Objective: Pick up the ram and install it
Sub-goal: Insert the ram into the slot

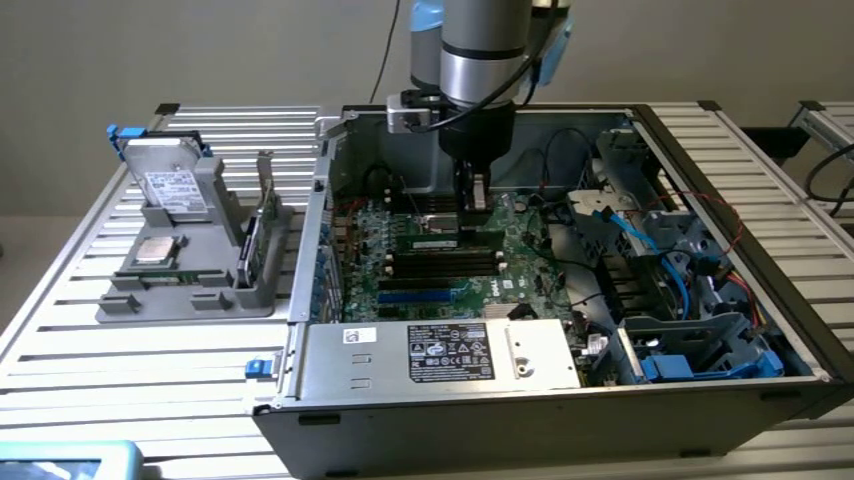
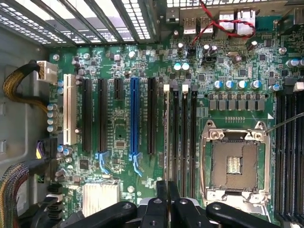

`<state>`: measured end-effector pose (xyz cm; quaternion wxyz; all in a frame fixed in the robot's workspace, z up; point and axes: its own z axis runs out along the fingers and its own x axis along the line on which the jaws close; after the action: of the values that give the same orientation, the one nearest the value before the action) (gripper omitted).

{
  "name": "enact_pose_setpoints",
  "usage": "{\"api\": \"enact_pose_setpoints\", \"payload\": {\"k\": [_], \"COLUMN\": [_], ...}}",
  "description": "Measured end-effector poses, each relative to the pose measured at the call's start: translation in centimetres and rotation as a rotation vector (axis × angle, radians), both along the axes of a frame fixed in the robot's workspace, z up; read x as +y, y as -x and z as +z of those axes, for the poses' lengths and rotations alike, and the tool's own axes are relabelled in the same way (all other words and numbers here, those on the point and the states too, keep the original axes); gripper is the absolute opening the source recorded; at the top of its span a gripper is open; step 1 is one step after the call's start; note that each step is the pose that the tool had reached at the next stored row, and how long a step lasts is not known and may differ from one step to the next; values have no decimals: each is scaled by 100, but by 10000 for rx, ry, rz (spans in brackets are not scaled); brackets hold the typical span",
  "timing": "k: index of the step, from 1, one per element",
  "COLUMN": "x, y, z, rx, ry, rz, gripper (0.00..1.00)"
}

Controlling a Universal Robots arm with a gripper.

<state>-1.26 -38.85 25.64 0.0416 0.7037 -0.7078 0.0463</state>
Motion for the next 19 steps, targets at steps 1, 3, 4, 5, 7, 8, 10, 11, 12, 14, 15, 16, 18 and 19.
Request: {"api": "enact_pose_setpoints", "payload": {"k": [1, 3, 4, 5, 7, 8, 10, 11, 12, 14, 15, 16, 18, 19], "x": [0, 0, 0, 0, 0, -3, -8, -11, -18, -27, -32, -37, -42, -42], "y": [3, 6, 6, 6, 6, 7, 7, 6, 6, 6, 6, 6, 6, 4], "z": [-15, -45, -59, -73, -89, -92, -99, -100, -101, -103, -104, -104, -108, -109], "rx": [0, 1, 1, 1, 0, 0, 0, 2, 5, 15, 30, 55, 90, 99], "ry": [0, 2, 1, 2, 0, 2, 2, 1, 1, -1, -4, -7, -29, -58], "rz": [24, 75, 92, 103, 115, 116, 116, 117, 117, 93, 74, 54, 24, 19], "gripper": [13, 13, 13, 13, 13, 13, 13, 13, 13, 13, 13, 13, 13, 13]}}
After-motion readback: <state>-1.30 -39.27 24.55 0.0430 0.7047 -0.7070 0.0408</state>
